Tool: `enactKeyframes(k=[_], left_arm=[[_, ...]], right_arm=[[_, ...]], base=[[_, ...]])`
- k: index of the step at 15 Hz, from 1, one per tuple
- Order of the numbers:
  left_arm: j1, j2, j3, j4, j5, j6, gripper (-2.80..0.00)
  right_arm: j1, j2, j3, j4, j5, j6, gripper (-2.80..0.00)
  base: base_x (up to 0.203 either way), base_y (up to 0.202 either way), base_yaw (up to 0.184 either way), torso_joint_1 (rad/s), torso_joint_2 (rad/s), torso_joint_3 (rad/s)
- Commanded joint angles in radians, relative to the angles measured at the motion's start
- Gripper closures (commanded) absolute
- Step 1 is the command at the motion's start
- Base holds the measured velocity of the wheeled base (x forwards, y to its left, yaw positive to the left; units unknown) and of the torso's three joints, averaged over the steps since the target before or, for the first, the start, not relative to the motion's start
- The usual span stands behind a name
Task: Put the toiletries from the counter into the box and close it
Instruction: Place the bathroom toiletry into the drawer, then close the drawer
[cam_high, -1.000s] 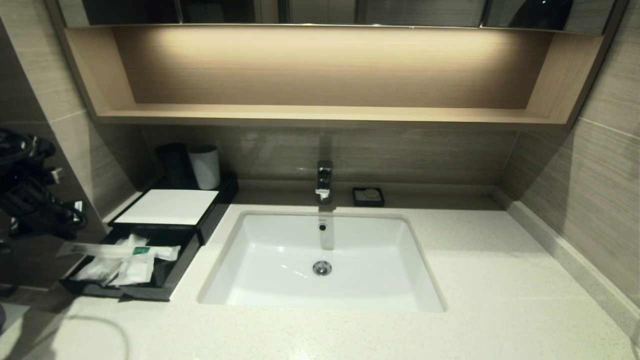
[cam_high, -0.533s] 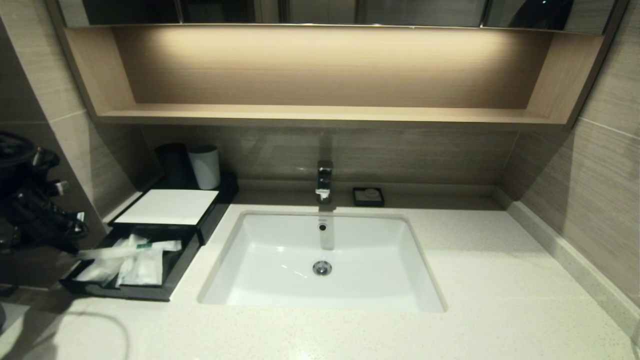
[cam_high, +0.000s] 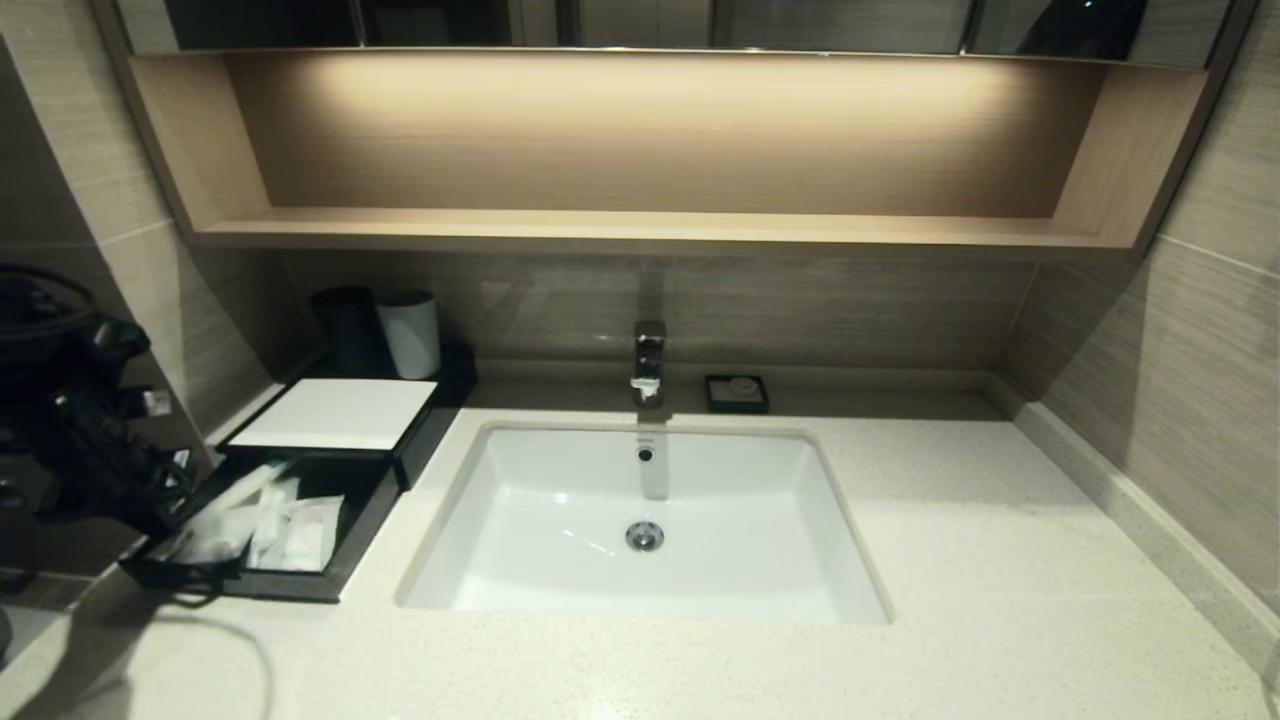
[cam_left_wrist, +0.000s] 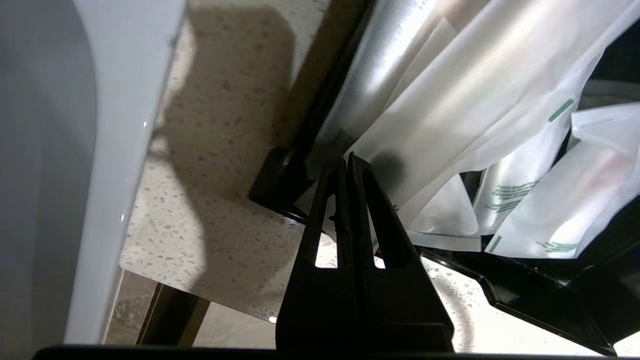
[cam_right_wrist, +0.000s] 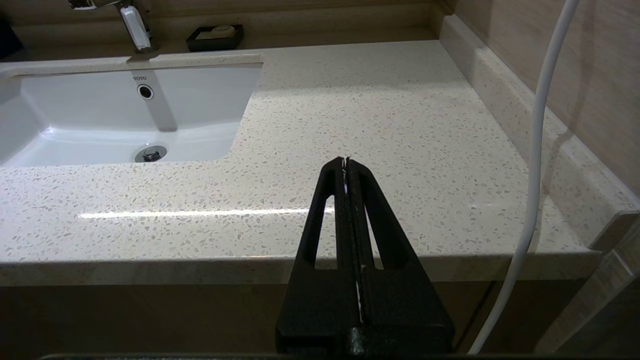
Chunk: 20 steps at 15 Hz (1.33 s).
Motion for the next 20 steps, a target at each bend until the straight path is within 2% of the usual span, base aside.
enactKeyframes(k=[1, 5, 9, 14, 16, 19, 20], left_arm=[[-0.019, -0.007, 0.009, 0.002, -0.021, 0.001, 0.0], [-0.045, -0.02, 0.024, 0.006, -0.134, 0.0, 0.0], [-0.042, -0.08, -0.023, -0.003, -0.137, -0.001, 0.0], [-0.042, -0.202, -0.026, 0.029, -0.126, 0.005, 0.0], [-0.042, -0.207, -0.031, 0.163, -0.117, 0.011, 0.0], [-0.035, -0.236, -0.023, 0.428, -0.08, 0.015, 0.0], [-0.028, -0.238, 0.007, 0.459, -0.06, 0.015, 0.0]], right_arm=[[0.0, 0.001, 0.0, 0.0, 0.0, 0.001, 0.0], [0.0, 0.002, 0.0, 0.0, 0.0, 0.001, 0.0], [0.0, 0.002, 0.0, 0.0, 0.0, 0.001, 0.0], [0.0, 0.001, 0.0, 0.0, 0.0, 0.001, 0.0], [0.001, 0.002, 0.0, 0.0, 0.0, 0.001, 0.0], [0.0, 0.002, 0.0, 0.0, 0.0, 0.001, 0.0], [0.001, 0.002, 0.0, 0.0, 0.0, 0.001, 0.0]], base=[[0.0, 0.0, 0.0, 0.0, 0.0, 0.0], [0.0, 0.0, 0.0, 0.0, 0.0, 0.0], [0.0, 0.0, 0.0, 0.0, 0.0, 0.0], [0.0, 0.0, 0.0, 0.0, 0.0, 0.0], [0.0, 0.0, 0.0, 0.0, 0.0, 0.0], [0.0, 0.0, 0.0, 0.0, 0.0, 0.0], [0.0, 0.0, 0.0, 0.0, 0.0, 0.0]])
